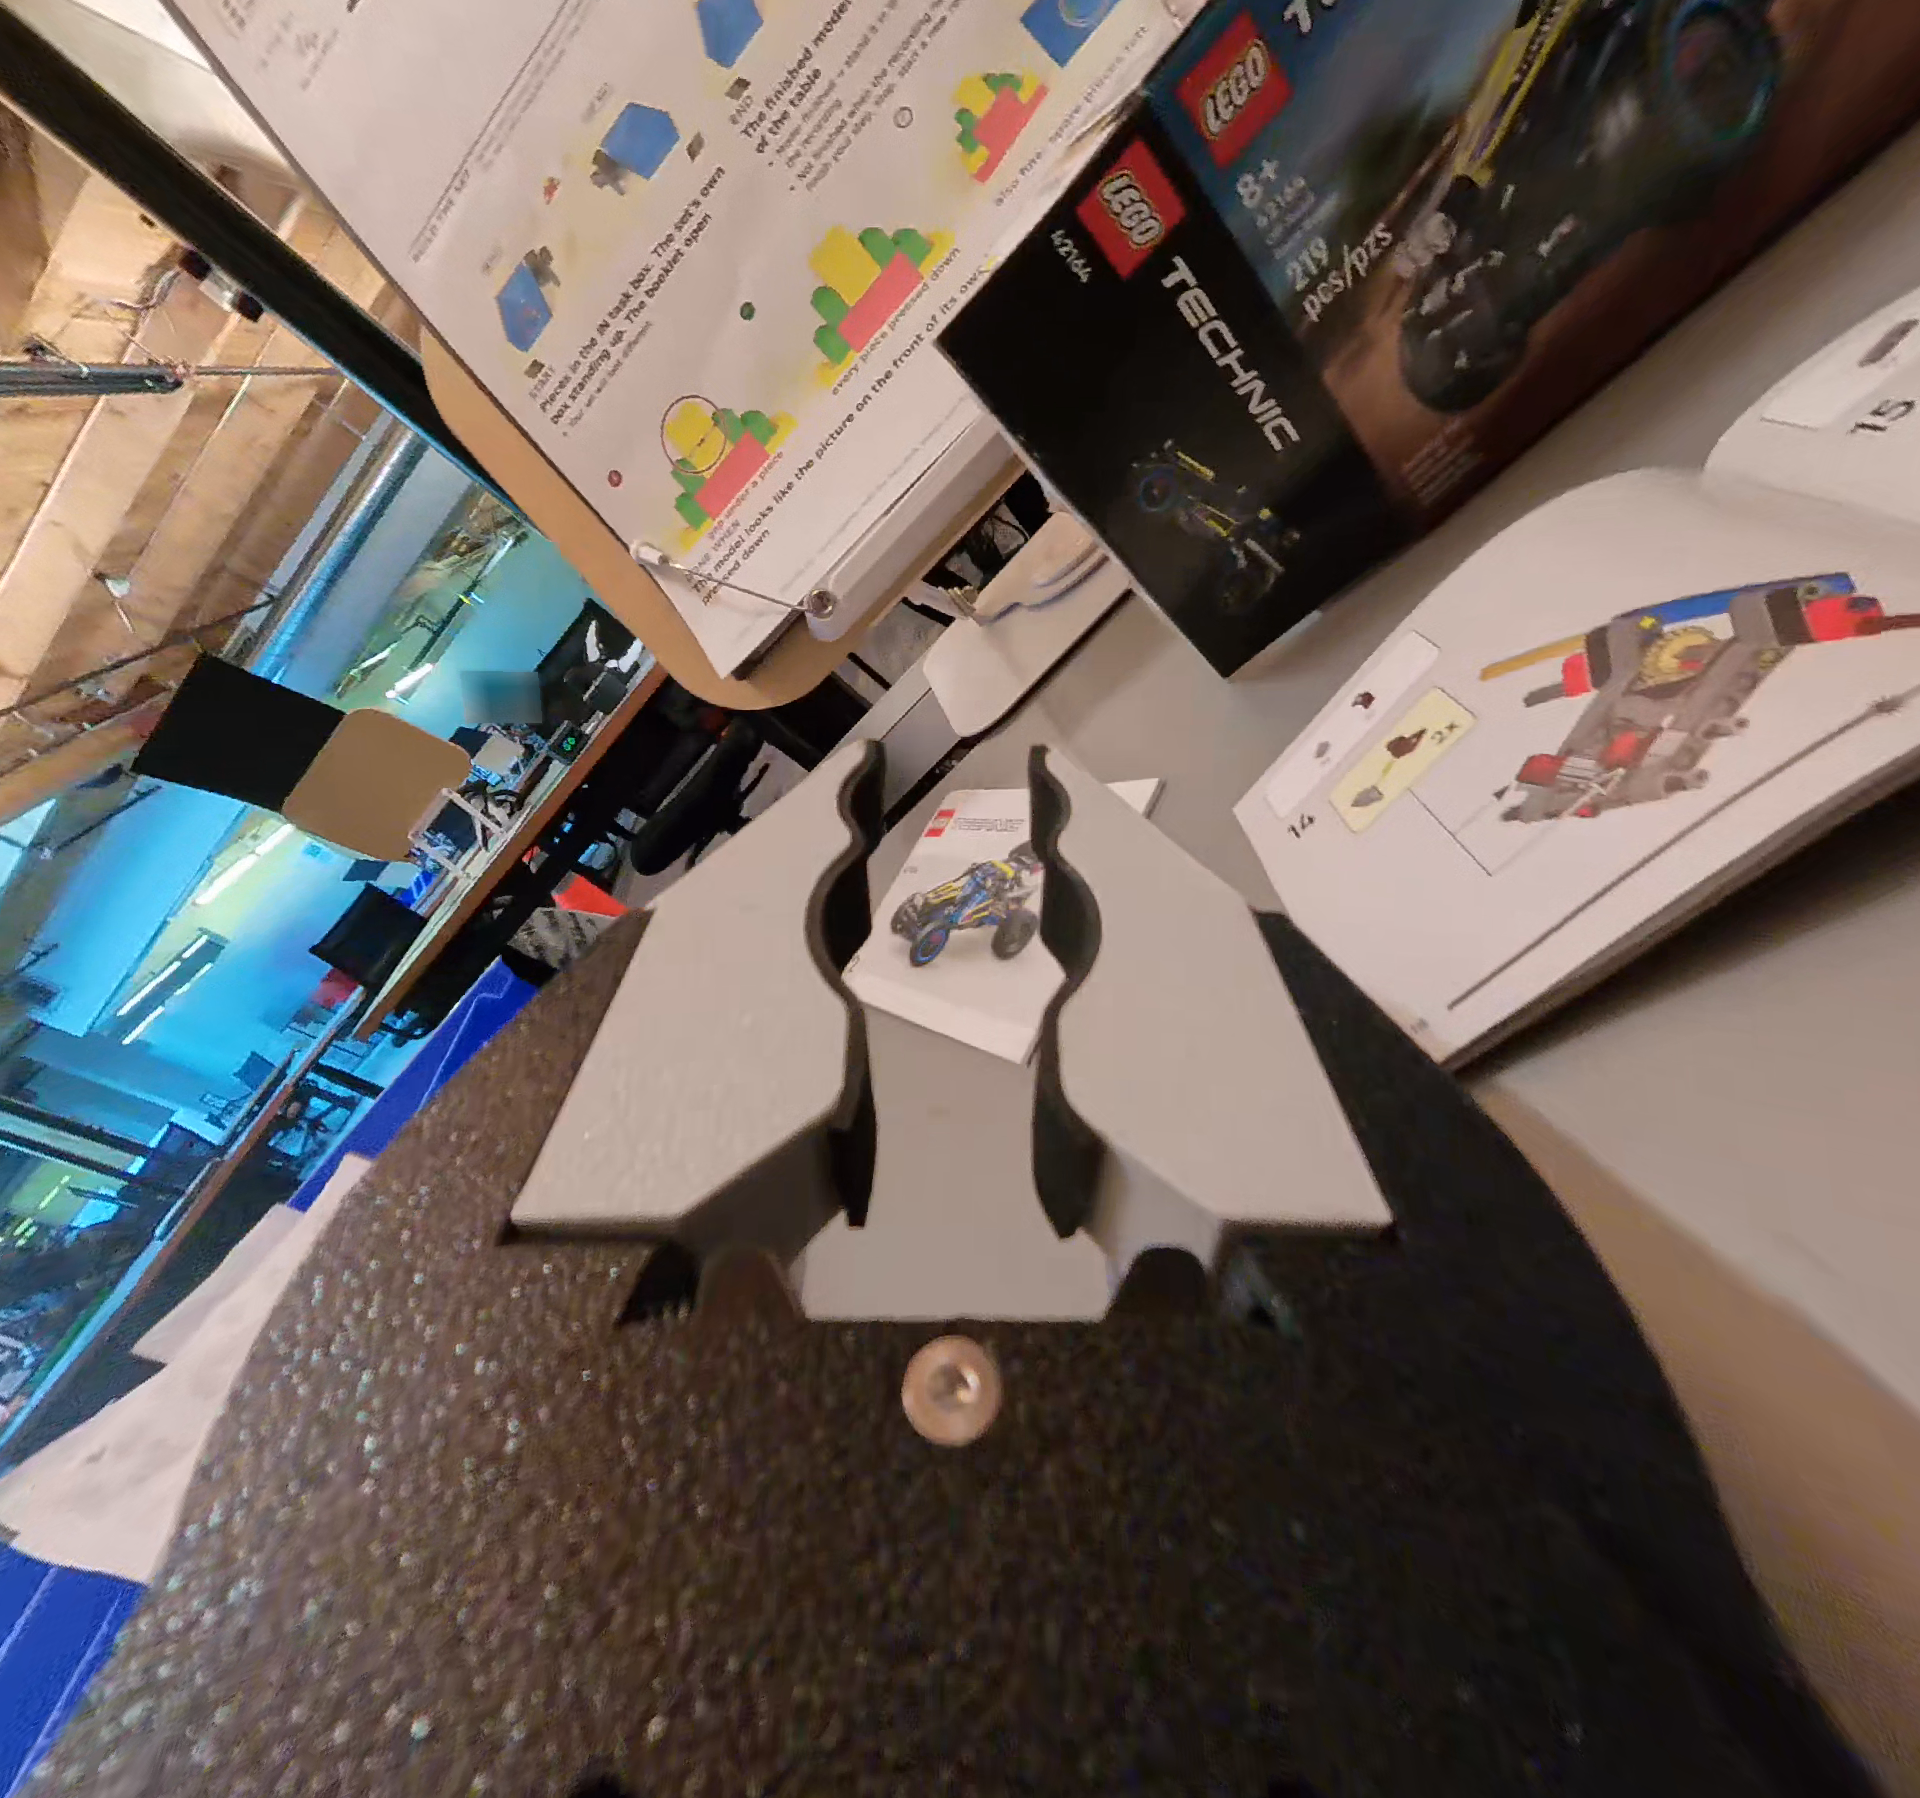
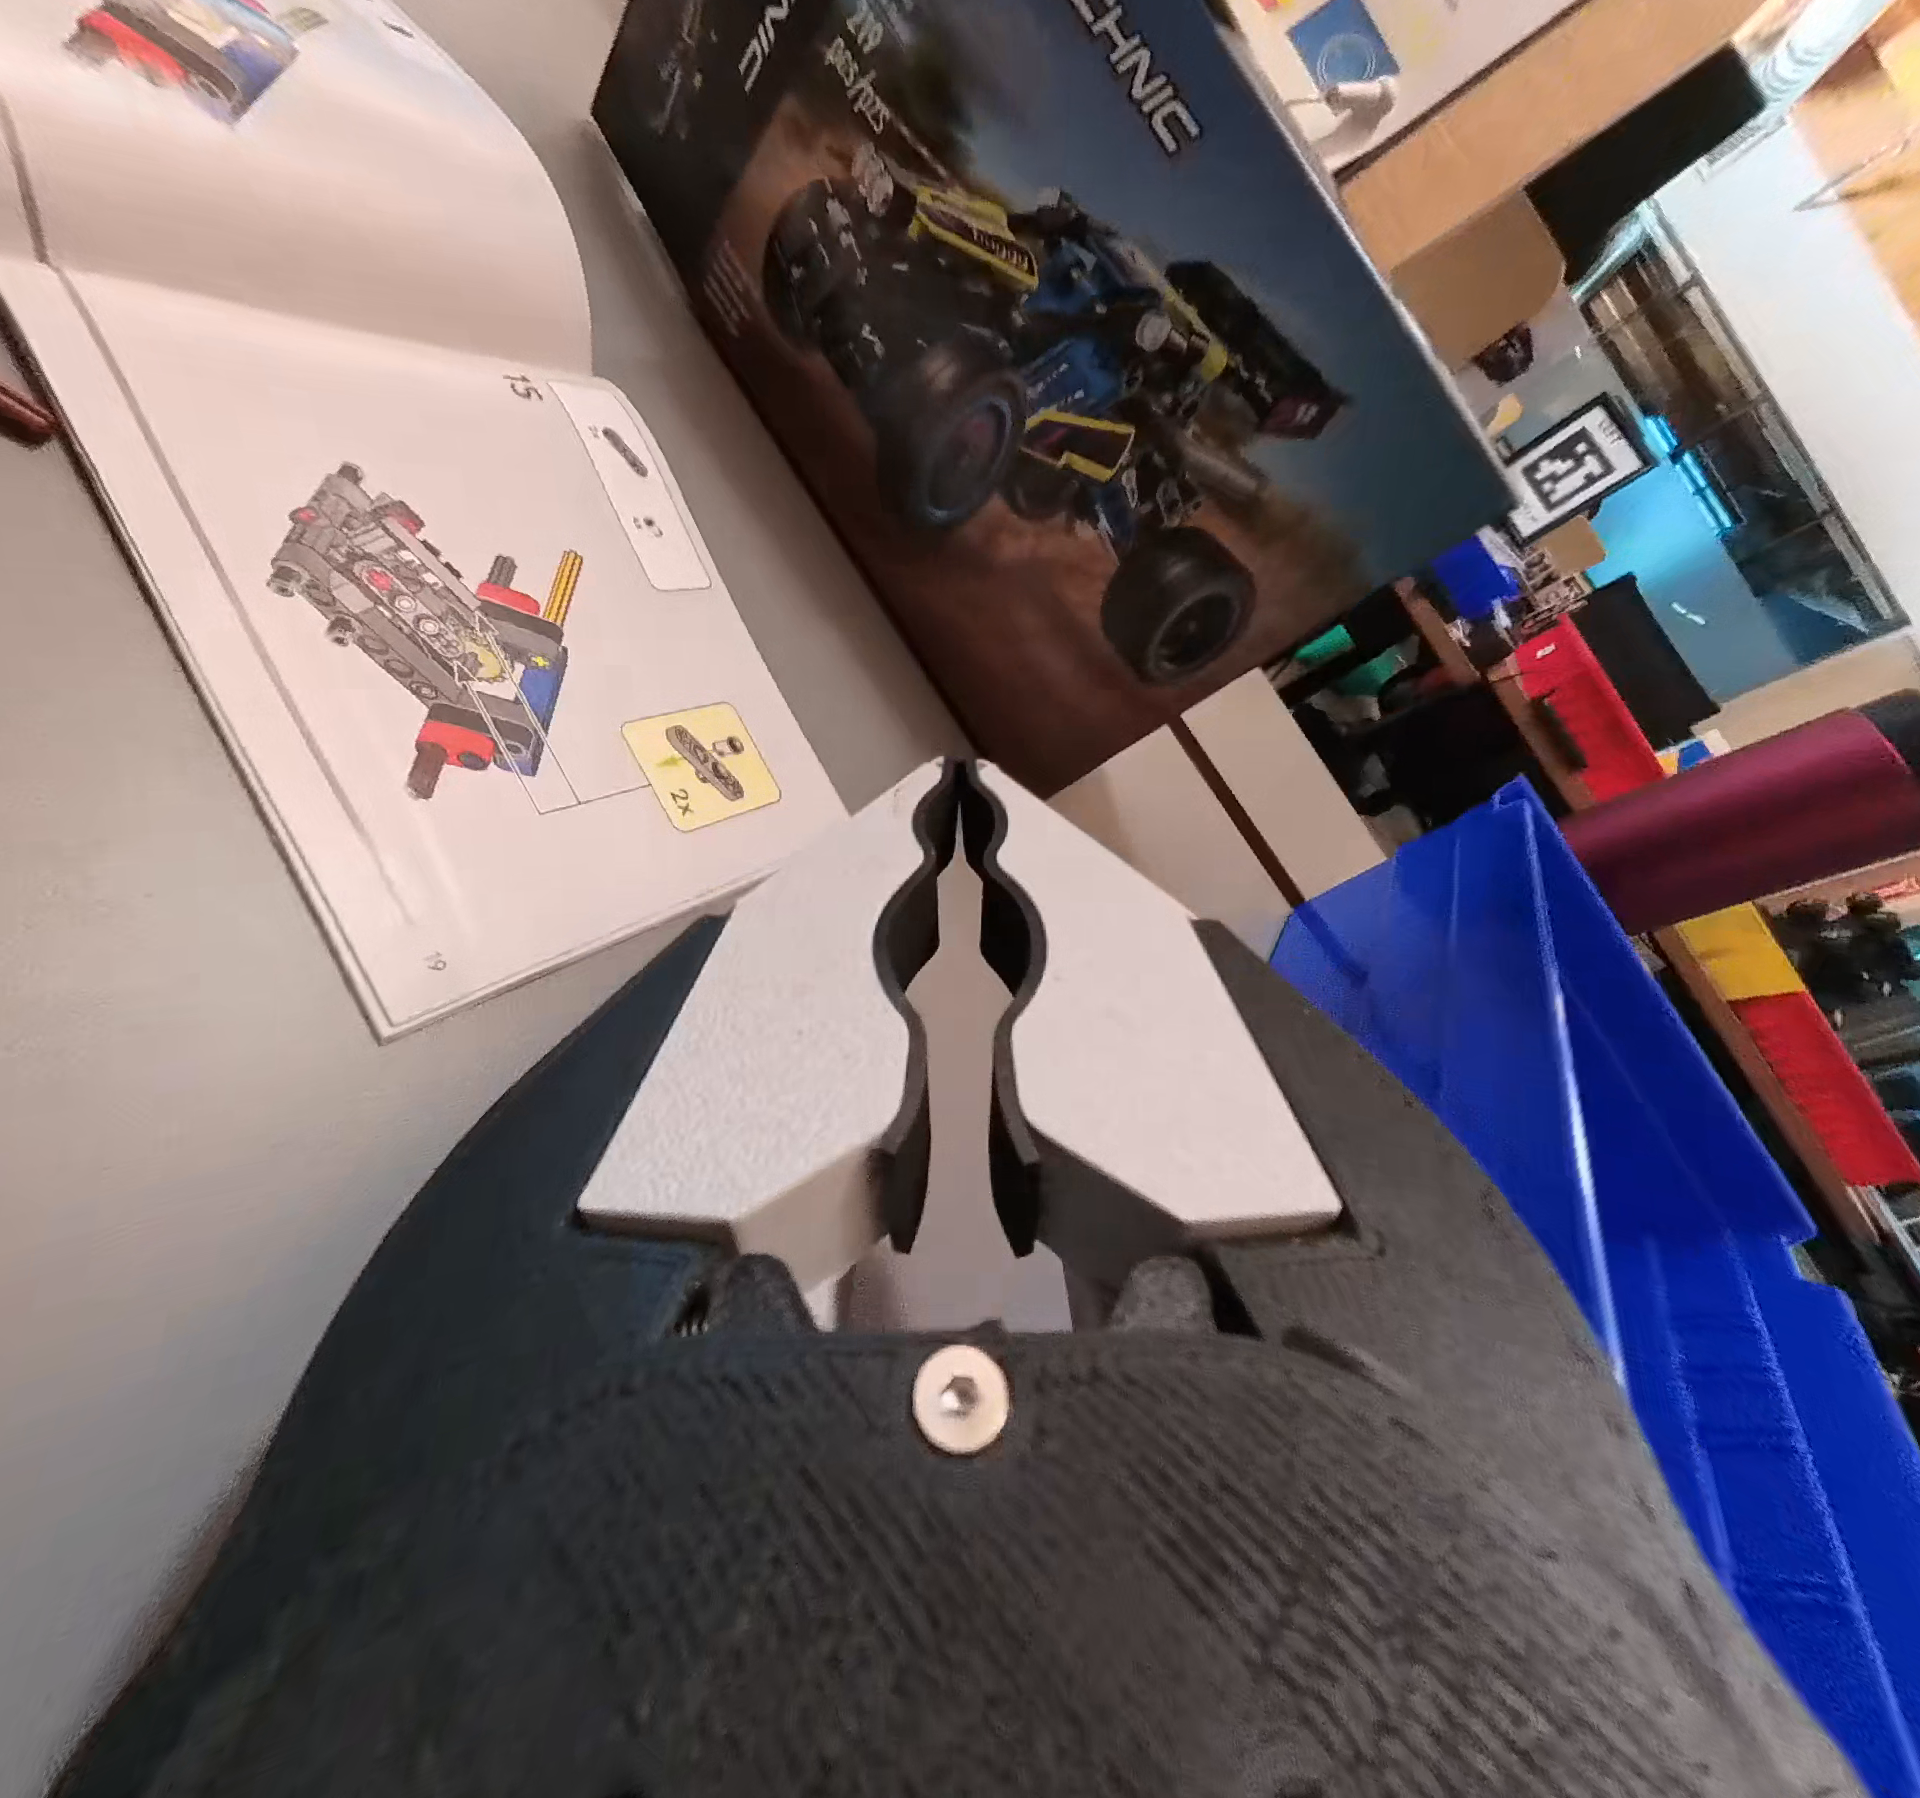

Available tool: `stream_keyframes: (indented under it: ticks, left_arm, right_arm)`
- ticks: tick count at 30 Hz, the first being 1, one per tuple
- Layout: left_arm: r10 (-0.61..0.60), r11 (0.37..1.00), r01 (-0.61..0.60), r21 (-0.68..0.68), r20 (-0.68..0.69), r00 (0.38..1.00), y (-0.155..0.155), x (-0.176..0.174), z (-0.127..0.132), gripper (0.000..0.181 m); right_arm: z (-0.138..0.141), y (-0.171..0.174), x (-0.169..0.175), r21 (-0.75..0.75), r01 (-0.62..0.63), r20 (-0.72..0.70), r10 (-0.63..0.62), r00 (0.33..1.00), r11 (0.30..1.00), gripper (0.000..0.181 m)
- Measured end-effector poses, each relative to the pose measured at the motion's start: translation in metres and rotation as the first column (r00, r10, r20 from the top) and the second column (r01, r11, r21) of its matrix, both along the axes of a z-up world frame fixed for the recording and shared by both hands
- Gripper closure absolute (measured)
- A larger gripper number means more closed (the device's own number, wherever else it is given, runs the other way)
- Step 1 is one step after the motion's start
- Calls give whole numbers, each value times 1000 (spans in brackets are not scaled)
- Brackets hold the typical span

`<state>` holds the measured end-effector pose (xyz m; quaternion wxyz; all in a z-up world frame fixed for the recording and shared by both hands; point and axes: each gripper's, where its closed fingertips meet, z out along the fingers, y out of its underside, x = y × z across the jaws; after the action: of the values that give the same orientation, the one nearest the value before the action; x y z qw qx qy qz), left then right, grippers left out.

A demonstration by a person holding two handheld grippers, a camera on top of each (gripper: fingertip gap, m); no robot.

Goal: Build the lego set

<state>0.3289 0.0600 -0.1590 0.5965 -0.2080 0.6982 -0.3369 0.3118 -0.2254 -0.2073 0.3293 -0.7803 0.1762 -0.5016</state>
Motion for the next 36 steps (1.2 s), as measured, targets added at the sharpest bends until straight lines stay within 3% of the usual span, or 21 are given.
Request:
stream_keyframes:
  ticks: [6,23,30,33,36]
  left_arm:
    - [5,1000,-5,5,72,997,2,1,3,156]
    - [-14,999,11,51,71,997,-3,3,-5,156]
    - [-20,998,16,65,50,999,-4,3,-8,157]
    - [-43,997,43,62,-9,999,-9,2,-16,169]
    - [-108,992,114,61,-94,990,-21,-1,-28,177]
  right_arm:
    - [4,-1,-1,-12,-10,63,11,998,1000,181]
    - [-9,14,-5,-108,-98,66,105,992,989,181]
    - [-22,34,-17,-217,-213,12,221,975,953,181]
    - [-43,38,-22,-281,-260,-105,239,965,924,181]
    - [-46,43,-26,-318,-286,-133,257,957,904,181]
